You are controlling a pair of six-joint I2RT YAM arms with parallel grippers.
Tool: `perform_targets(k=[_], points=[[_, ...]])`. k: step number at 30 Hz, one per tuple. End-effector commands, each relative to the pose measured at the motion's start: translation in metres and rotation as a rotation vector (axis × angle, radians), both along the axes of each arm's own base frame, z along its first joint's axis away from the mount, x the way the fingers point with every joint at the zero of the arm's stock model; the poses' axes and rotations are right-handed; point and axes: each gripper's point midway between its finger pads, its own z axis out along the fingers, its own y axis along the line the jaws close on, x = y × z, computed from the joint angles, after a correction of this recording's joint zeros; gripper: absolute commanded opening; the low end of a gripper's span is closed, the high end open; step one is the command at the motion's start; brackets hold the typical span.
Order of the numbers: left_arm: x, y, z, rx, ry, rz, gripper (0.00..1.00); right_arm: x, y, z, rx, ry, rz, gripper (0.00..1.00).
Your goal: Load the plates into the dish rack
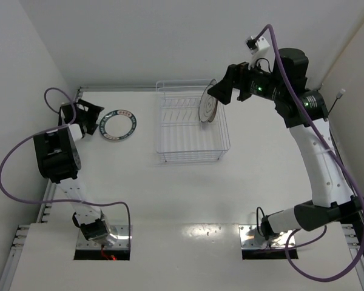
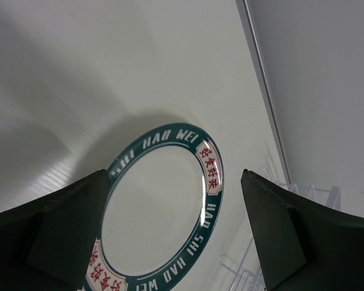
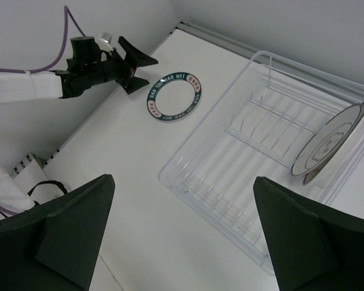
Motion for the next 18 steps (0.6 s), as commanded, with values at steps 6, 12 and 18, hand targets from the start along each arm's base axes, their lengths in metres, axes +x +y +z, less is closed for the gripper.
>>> perform_targets(k=[6, 12, 18], points=[[-0.019, 0.02, 0.011, 0.029, 0.004, -0.016, 0.87, -0.015, -0.018, 0.017, 0.021, -0.087, -0.036, 0.99], [-0.039, -0.019, -0.04, -0.137, 0.082, -0.151, 0.71, -0.014, -0.024, 0.013, 0.009, -0.083, -0.055, 0.99], [-0.052, -0.025, -0.066, -0.136, 0.198, -0.22, 0.67, -0.01, -0.027, 0.009, 0.007, -0.068, -0.084, 1.0]])
